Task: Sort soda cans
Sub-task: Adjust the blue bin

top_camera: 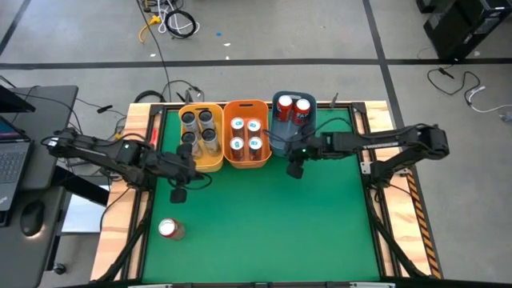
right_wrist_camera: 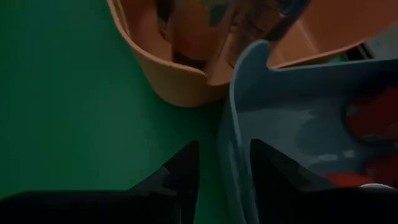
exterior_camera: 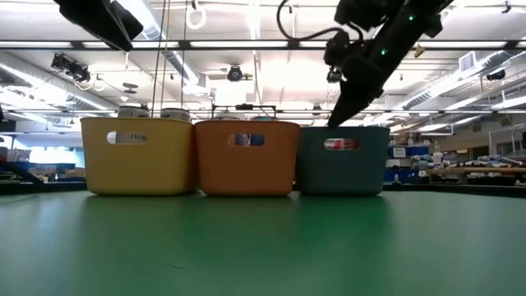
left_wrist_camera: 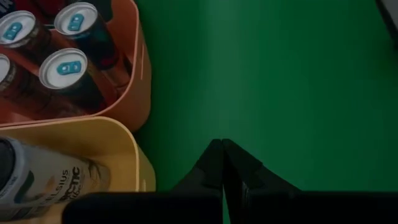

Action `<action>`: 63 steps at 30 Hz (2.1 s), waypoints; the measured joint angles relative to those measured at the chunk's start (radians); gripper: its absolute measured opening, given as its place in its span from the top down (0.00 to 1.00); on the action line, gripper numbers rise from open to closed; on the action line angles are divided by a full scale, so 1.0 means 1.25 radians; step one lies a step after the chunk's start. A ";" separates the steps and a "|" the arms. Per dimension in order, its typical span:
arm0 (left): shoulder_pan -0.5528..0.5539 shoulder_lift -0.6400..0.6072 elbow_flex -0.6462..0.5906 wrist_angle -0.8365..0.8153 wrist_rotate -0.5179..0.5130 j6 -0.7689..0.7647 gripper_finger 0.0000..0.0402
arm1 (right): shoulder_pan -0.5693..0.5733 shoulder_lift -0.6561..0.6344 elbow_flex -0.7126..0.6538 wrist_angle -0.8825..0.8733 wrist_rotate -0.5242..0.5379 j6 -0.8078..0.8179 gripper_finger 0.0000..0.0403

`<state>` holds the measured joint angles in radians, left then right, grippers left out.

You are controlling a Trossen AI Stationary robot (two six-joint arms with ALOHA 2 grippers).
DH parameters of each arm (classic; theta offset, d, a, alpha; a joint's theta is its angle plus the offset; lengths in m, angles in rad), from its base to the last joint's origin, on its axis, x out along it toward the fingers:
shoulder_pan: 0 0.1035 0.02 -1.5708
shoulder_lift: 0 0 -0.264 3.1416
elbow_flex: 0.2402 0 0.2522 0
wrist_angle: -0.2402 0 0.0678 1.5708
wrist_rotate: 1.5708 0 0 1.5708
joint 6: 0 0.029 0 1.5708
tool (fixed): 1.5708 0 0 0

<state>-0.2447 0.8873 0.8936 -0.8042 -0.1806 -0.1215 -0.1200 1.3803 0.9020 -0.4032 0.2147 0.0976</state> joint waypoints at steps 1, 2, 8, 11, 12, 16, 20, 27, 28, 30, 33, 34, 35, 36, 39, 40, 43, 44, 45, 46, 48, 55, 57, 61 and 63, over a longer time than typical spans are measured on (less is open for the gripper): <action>0.000 -0.004 0.000 0.000 0.000 -0.004 1.00 | 0.000 0.008 0.000 0.001 0.010 -0.008 0.68; 0.000 -0.007 0.000 0.000 0.000 -0.007 1.00 | 0.000 0.015 0.000 0.002 0.015 -0.015 0.68; 0.000 -0.008 0.000 0.000 0.001 -0.011 1.00 | -0.011 0.036 0.000 0.008 0.027 -0.039 0.69; 0.000 -0.007 0.000 0.000 0.001 -0.011 1.00 | -0.014 0.047 0.000 0.006 0.014 -0.044 0.73; 0.000 -0.007 0.000 0.000 0.001 -0.011 1.00 | -0.015 0.050 0.000 0.005 0.005 -0.050 0.76; 0.000 -0.007 0.000 -0.001 0.001 -0.010 1.00 | -0.003 0.059 0.000 0.011 0.018 -0.115 0.94; 0.000 -0.007 0.000 -0.003 0.001 -0.001 1.00 | 0.003 0.058 0.000 0.011 0.020 -0.149 0.97; 0.000 -0.007 0.000 -0.002 0.001 -0.002 1.00 | 0.037 0.054 0.000 0.001 -0.015 -0.183 0.99; 0.000 -0.007 0.000 -0.002 0.002 -0.007 1.00 | 0.043 0.054 0.000 -0.001 -0.015 -0.183 0.99; 0.000 -0.007 0.000 -0.002 0.002 -0.007 1.00 | 0.057 0.053 0.000 -0.003 -0.015 -0.190 0.99; 0.000 -0.007 0.000 -0.002 0.002 -0.008 1.00 | 0.079 0.053 0.000 -0.005 -0.014 -0.219 0.99; 0.000 -0.007 0.000 -0.002 0.002 -0.008 1.00 | 0.085 0.053 0.000 -0.005 -0.015 -0.223 0.99; 0.000 -0.007 0.000 -0.002 0.002 -0.008 1.00 | 0.089 0.053 0.000 -0.006 -0.016 -0.224 0.99; 0.000 -0.007 0.000 -0.002 0.002 -0.008 1.00 | 0.093 0.053 0.001 -0.009 -0.016 -0.224 1.00; 0.000 -0.007 0.000 -0.002 0.002 -0.008 1.00 | 0.102 0.053 0.001 -0.019 -0.015 -0.230 1.00; 0.000 -0.007 0.000 -0.002 0.002 -0.008 1.00 | 0.105 0.052 0.001 -0.021 -0.014 -0.231 1.00; 0.000 -0.007 0.000 -0.002 0.002 -0.008 1.00 | 0.114 0.045 0.001 -0.032 -0.013 -0.234 1.00; 0.000 -0.007 0.000 -0.002 0.002 -0.008 1.00 | 0.117 0.040 0.001 -0.038 -0.012 -0.234 1.00; 0.000 -0.007 0.000 -0.002 0.002 -0.008 1.00 | 0.120 0.033 0.000 -0.048 -0.007 -0.233 1.00; 0.000 -0.007 0.000 -0.002 0.002 -0.008 1.00 | 0.121 0.026 -0.001 -0.058 -0.007 -0.232 1.00; 0.000 -0.007 0.000 -0.002 0.002 -0.008 1.00 | 0.122 0.012 -0.002 -0.076 -0.008 -0.221 1.00; 0.000 -0.007 0.000 -0.001 -0.002 -0.011 1.00 | 0.139 0.003 -0.002 -0.082 -0.005 -0.187 1.00; 0.000 -0.007 0.000 0.001 -0.002 -0.011 1.00 | 0.139 0.009 -0.002 -0.065 -0.005 -0.186 1.00; 0.000 -0.006 0.000 0.001 -0.003 -0.016 1.00 | 0.134 0.024 -0.002 -0.038 -0.005 -0.190 1.00; 0.000 -0.005 0.000 0.002 -0.003 -0.019 1.00 | 0.130 0.032 -0.002 -0.021 -0.005 -0.198 0.99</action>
<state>-0.2443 0.8817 0.8936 -0.8021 -0.1843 -0.1451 0.0425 1.4198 0.8993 -0.4293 0.2081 -0.1504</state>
